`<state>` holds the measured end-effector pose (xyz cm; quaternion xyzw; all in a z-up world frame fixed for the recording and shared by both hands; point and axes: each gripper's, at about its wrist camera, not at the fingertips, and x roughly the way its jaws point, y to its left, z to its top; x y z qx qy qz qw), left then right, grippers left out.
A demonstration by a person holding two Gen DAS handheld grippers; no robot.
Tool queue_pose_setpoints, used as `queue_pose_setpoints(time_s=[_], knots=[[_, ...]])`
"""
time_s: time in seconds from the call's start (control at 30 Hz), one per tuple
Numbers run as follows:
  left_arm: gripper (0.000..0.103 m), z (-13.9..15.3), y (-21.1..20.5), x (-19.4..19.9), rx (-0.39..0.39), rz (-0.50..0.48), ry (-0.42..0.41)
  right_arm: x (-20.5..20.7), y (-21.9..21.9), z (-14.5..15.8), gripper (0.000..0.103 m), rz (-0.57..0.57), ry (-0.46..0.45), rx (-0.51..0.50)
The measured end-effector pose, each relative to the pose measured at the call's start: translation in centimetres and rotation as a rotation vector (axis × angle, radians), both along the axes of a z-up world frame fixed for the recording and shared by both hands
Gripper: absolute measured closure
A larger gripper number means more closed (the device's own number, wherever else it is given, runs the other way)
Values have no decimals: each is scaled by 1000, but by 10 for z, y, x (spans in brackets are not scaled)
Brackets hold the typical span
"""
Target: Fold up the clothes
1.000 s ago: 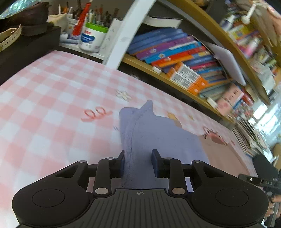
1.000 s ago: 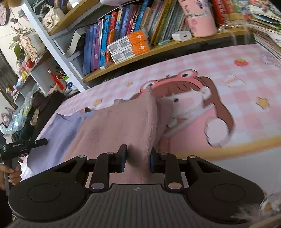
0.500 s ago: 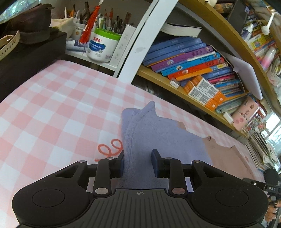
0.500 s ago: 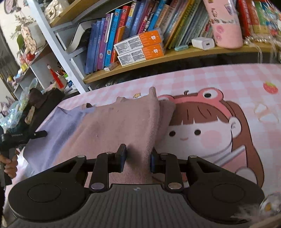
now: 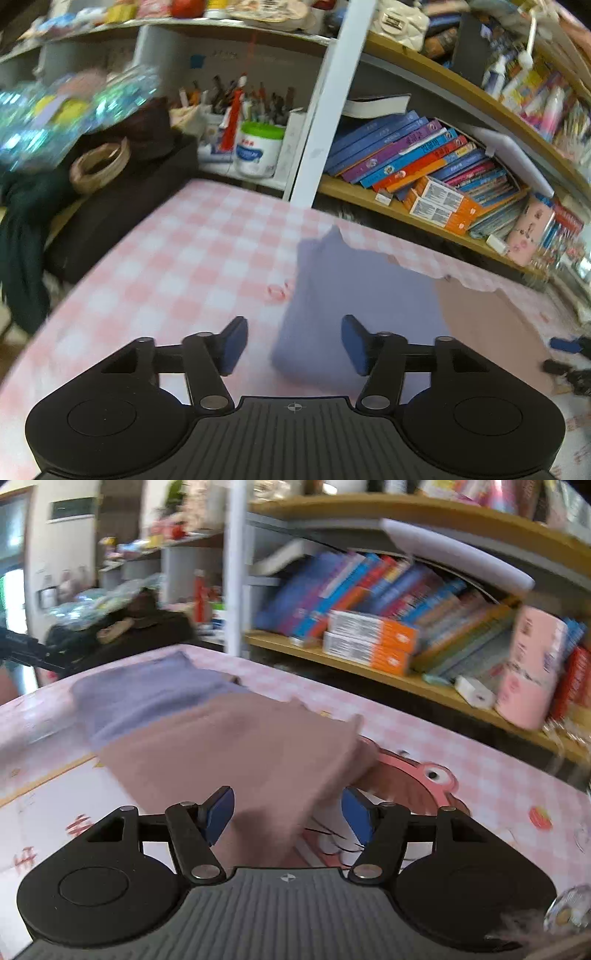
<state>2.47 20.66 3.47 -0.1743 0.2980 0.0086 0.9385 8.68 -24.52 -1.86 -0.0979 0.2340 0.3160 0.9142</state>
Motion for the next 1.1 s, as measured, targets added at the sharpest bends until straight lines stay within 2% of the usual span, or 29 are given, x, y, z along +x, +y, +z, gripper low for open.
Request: queue_pose_setpoints(time_s=[0.13, 0.23, 0.33, 0.43, 0.7, 0.97, 1.0, 1.03, 1.07, 1.1], knots=[[46, -23, 8, -9, -282, 80, 26, 4, 6, -5, 46, 38, 0, -30], [48, -42, 13, -4, -433, 172, 48, 9, 6, -6, 51, 61, -10, -47], [48, -56, 16, 0, -537, 281, 42, 14, 1, -7, 55, 80, -2, -55], [48, -65, 17, 5, -601, 365, 32, 20, -2, -11, 55, 98, 12, -65], [44, -67, 8, 21, -614, 439, 6, 25, -5, -22, 55, 117, 38, -26], [50, -67, -2, 26, -546, 449, -19, 13, 4, -22, 54, 102, -40, -89], [55, -65, -3, 28, -529, 452, -8, 12, 5, -23, 54, 101, -42, -90], [66, -64, -5, 29, -512, 455, 4, 11, 5, -23, 53, 100, -42, -89], [72, -62, -6, 31, -502, 456, 18, 11, 5, -23, 53, 99, -40, -87], [81, -57, -10, 29, -487, 440, -9, 11, 5, -23, 52, 98, -38, -86]])
